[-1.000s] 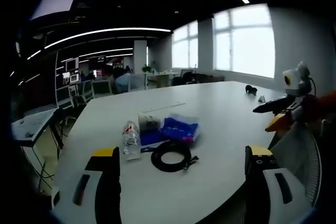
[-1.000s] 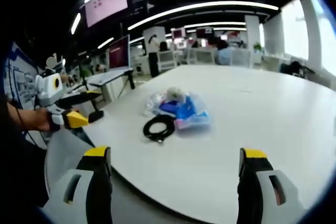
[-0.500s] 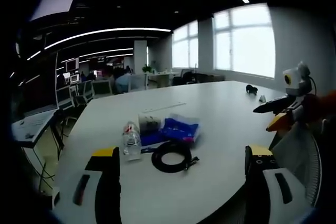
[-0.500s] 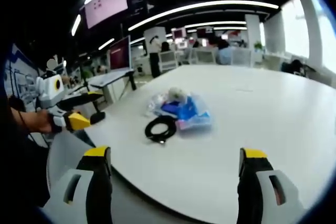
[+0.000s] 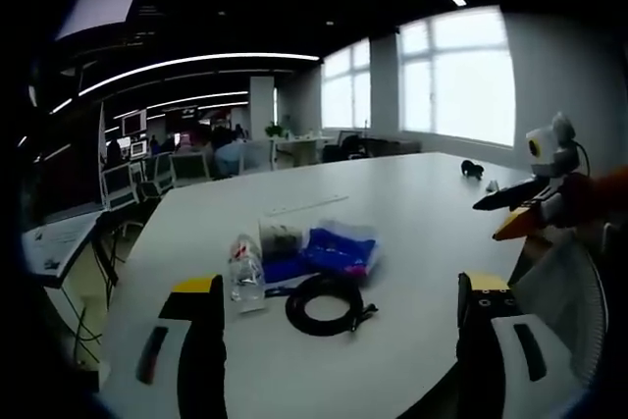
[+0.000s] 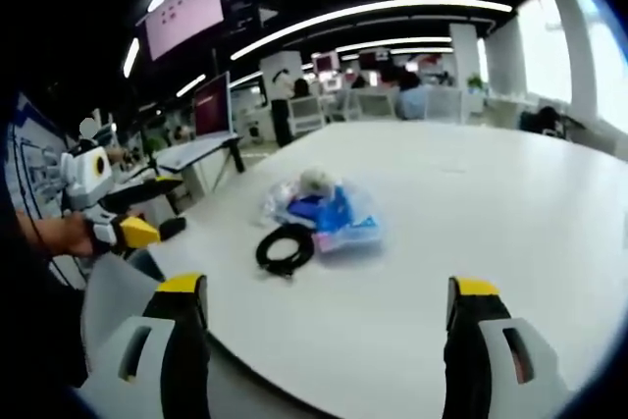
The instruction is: Arrange the tabletop items into an orderly group along one side of the table until the central work area is clear of visible clutter.
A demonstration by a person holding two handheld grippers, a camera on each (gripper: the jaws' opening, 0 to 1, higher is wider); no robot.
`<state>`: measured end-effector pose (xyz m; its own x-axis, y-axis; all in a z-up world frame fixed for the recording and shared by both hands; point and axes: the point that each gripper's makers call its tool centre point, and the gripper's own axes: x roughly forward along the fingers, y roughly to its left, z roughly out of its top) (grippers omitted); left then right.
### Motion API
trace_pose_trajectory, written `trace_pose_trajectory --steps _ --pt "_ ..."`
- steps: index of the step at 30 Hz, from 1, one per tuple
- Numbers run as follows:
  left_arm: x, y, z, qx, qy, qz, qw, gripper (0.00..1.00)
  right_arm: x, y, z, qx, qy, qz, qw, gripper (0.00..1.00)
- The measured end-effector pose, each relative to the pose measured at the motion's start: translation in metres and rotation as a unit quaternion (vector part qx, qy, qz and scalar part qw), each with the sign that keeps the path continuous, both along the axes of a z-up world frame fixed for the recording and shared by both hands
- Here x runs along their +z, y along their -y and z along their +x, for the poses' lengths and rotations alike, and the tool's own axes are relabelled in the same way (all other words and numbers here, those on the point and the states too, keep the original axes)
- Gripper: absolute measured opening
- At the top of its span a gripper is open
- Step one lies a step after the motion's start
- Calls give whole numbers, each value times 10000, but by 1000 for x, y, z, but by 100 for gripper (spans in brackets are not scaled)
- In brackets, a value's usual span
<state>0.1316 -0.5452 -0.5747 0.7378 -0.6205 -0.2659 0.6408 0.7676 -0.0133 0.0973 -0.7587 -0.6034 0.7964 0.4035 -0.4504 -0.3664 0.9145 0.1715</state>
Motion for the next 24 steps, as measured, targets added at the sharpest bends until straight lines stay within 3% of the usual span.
trace_pose_trajectory --steps 10,18,24 --pt "6 -7 32 165 57 -50 9998 100 9 7 23 85 33 -161 9998 100" --pt "-8 -13 47 195 -91 72 9997 100 6 12 49 81 -46 -154 9998 100" --pt "-21 -14 57 223 -205 231 9993 100 -5 1 69 172 -169 -132 9996 100"
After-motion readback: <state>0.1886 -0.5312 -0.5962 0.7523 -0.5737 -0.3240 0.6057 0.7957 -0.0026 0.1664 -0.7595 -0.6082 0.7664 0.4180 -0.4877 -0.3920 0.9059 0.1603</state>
